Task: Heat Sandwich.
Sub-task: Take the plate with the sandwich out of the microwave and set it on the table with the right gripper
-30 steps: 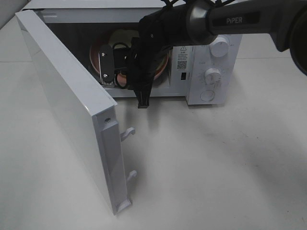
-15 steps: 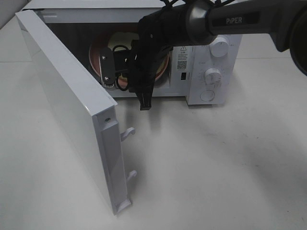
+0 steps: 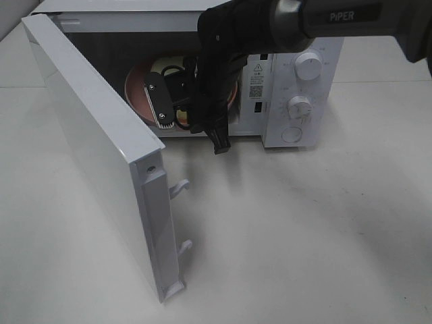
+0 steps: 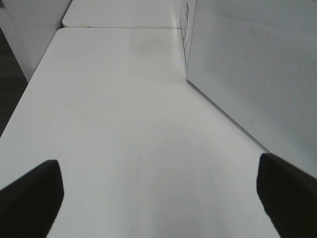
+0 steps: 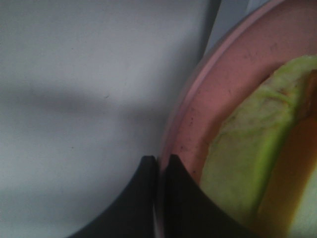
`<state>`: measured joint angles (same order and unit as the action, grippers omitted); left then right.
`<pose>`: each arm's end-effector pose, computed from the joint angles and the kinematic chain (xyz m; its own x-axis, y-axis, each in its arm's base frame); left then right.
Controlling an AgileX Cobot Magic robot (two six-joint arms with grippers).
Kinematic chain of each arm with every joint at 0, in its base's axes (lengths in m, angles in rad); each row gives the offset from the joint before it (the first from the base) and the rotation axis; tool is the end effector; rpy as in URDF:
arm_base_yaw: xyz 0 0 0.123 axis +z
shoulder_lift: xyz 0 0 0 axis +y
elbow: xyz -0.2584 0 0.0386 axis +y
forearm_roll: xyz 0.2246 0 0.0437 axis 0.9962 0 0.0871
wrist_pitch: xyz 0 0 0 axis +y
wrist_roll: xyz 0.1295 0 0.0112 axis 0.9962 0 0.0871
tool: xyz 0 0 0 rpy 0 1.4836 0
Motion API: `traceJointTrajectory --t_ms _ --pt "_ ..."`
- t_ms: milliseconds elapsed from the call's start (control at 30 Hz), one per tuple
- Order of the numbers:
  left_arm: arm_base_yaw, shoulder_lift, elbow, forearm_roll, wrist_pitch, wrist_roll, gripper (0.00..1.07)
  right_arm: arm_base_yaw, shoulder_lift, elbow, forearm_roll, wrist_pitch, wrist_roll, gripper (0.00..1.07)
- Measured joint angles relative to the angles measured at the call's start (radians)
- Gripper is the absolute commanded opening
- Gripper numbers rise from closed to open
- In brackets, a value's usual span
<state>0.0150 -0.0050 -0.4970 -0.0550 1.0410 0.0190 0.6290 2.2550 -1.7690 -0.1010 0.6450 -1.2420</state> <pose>0.0342 -0.0057 0.2500 -0.4362 -0.0153 -0.8997 0.0239 0.9993 -0.0286 0.3909 0.2746 0.1205 0.3740 -0.9245 -0.0732 -0.8146 -0.2897 -0.5025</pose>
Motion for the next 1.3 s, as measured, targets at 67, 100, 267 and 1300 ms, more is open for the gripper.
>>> traceJointTrajectory --t_ms 67,100,267,1300 --pt "0.0 0.0 0.0 0.0 0.0 0.0 1.0 -0.005 -0.019 0.003 0.058 0.037 -0.083 0.0" --pt "0.0 0.0 0.0 0.0 0.0 0.0 1.0 -0.006 -0.025 0.003 0.078 0.043 -0.11 0.0" --pt "0.0 0.0 0.0 0.0 0.0 0.0 1.0 -0.008 -0.067 0.047 0.135 0.047 -0.248 0.0" --pt "0.0 0.0 0.0 0.0 0.0 0.0 1.0 -0.041 -0.341 0.377 0.285 0.047 -0.462 0.0"
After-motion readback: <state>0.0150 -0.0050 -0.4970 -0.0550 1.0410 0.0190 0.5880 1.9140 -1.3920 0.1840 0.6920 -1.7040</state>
